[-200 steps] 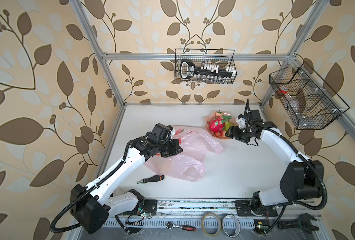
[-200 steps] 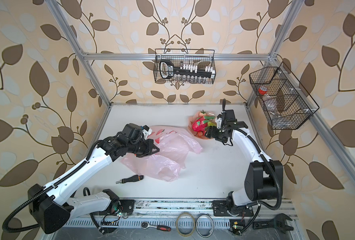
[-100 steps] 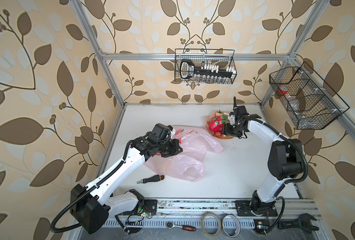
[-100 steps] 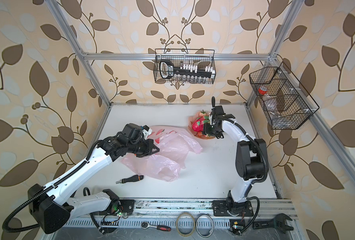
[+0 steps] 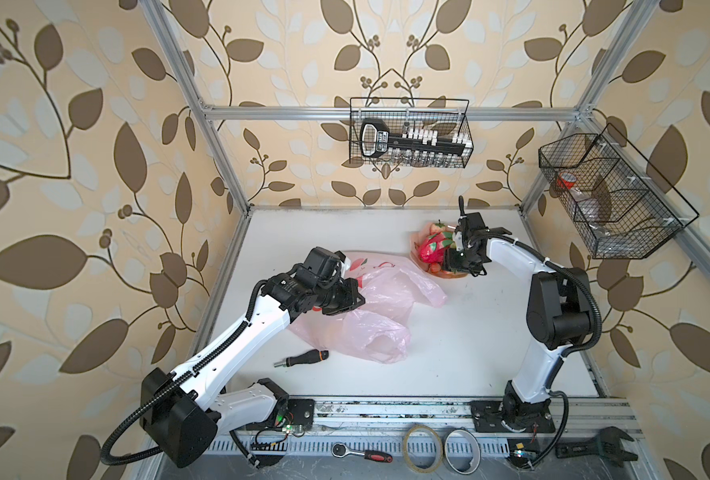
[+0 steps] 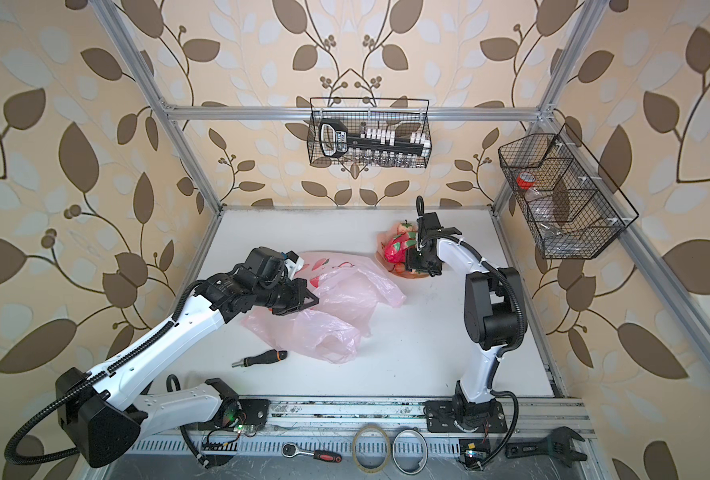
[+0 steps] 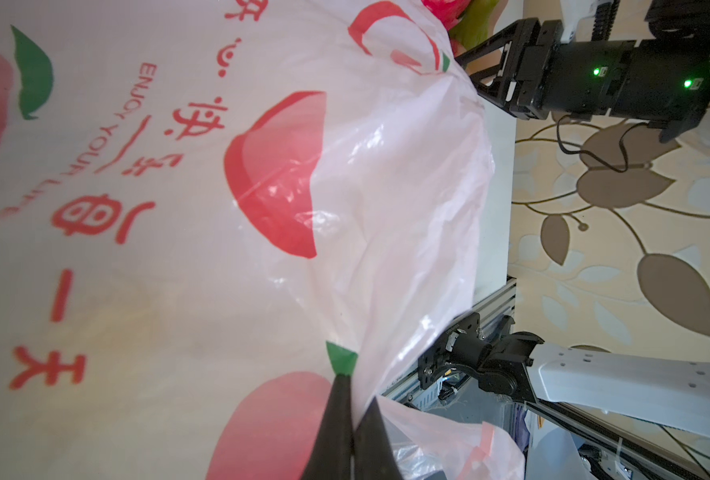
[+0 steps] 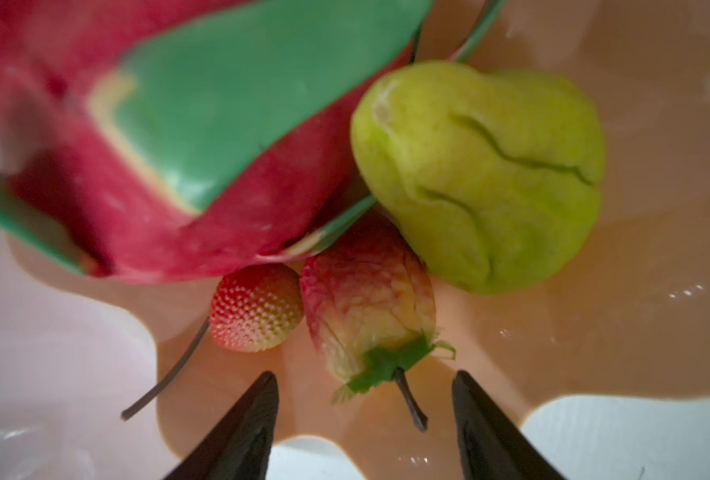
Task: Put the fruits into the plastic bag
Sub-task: 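Lower the right gripper onto the red-yellow mango on the plate and grasp it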
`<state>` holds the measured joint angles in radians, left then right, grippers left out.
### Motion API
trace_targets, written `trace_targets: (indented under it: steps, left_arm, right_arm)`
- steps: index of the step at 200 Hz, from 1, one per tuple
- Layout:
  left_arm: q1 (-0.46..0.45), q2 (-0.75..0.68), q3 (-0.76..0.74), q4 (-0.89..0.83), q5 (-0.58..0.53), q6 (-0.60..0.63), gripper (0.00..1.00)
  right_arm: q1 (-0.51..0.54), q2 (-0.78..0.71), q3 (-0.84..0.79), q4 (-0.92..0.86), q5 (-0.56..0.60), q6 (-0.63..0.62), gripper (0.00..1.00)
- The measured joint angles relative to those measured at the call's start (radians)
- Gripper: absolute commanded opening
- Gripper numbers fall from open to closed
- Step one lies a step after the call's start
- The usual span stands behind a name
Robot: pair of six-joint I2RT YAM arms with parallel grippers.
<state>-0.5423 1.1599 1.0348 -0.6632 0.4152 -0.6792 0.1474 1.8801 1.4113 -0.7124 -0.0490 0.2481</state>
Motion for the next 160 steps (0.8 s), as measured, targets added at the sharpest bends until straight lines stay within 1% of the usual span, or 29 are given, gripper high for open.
trace_targets:
  steps: [16,89,124,145,160]
  left_arm:
    - [0.0,0.0,0.0,-0.001,0.0,0.0,0.0]
    - [0.0,0.0,0.0,-0.007,0.004,0.0,0.0]
    - [0.0,0.0,0.0,-0.007,0.005,0.0,0.0]
    - [0.0,0.0,0.0,-0.007,0.005,0.0,0.0]
    - [0.0,0.0,0.0,-0.007,0.005,0.0,0.0]
  right_arm:
    - [0.001,0.01,0.0,0.003,0.011,0.0,0.67]
    - [0.014,0.064,0.022,0.023,0.036,0.001,0.6]
    - [0.021,0.077,0.034,0.025,0.043,0.002,0.53]
    - [0.021,0.08,0.036,0.025,0.047,0.006,0.48]
    - [0.021,0.08,0.036,0.025,0.047,0.005,0.46]
